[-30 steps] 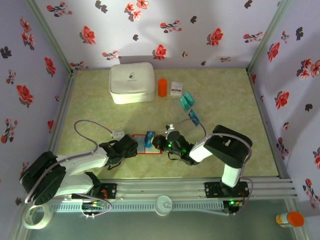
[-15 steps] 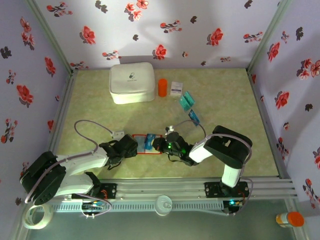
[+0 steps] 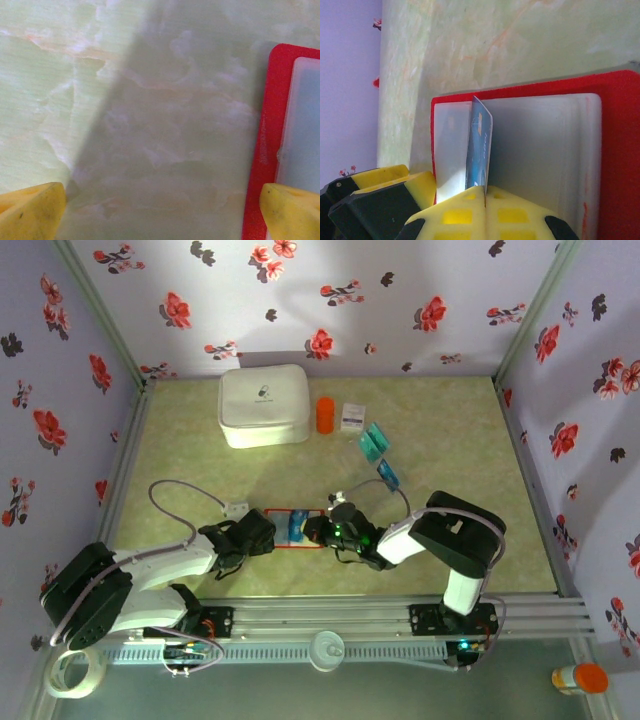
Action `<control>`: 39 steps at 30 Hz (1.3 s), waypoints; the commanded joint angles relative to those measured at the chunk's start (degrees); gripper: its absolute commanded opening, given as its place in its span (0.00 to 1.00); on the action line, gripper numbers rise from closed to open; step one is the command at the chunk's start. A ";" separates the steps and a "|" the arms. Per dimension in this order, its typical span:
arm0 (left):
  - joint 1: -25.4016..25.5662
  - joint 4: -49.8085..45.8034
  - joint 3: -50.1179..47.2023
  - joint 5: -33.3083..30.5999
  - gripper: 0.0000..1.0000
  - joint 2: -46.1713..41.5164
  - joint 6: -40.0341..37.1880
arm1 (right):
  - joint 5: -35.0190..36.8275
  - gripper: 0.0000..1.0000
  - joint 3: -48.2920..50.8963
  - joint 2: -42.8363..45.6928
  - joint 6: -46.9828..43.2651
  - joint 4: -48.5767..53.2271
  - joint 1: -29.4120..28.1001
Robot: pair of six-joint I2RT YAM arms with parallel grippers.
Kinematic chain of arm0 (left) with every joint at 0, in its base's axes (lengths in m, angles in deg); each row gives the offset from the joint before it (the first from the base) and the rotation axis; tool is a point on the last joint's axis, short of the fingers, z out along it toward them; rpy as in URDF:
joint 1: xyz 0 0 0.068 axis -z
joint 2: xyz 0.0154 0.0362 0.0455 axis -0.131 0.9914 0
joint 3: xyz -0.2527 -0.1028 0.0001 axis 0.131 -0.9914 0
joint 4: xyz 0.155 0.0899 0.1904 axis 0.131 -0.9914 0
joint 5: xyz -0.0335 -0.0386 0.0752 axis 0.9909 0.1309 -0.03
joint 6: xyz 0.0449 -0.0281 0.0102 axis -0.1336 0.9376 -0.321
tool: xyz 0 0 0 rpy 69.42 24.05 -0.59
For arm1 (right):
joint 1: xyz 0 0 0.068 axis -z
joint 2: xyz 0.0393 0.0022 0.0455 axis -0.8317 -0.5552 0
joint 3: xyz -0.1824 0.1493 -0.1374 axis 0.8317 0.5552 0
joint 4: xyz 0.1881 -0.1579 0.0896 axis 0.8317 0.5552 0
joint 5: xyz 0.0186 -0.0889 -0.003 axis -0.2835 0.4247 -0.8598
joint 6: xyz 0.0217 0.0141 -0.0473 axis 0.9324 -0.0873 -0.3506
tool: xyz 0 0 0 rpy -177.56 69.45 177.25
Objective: Put the credit cards into the card holder
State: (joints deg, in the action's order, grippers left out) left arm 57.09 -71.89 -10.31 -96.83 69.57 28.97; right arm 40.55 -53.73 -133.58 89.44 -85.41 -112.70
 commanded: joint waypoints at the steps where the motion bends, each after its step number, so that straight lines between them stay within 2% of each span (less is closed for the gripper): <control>1: 0.30 -0.49 -0.69 -1.97 1.00 0.66 0.80 | -1.30 0.00 -0.21 -0.10 0.44 6.93 -0.72; 18: 0.28 -0.28 -0.60 -1.99 1.00 0.94 0.80 | -2.30 0.00 -0.47 1.89 -0.19 12.39 -0.77; 31: 0.27 0.17 -0.96 -1.95 1.00 1.14 1.14 | -5.87 0.00 -4.11 -0.94 -1.60 16.66 -0.28; 38: 0.32 0.28 -0.96 -1.94 1.00 1.18 1.15 | -8.21 0.00 -6.42 -1.14 -3.74 22.13 1.38; 39: 0.28 0.30 -1.02 -1.95 1.00 1.16 1.10 | -8.62 0.05 -6.82 -0.59 -4.71 23.52 1.76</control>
State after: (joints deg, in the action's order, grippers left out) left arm 57.09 -71.61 -10.31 -97.05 69.89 28.97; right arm 34.45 -60.09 -132.73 88.04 -71.46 -111.58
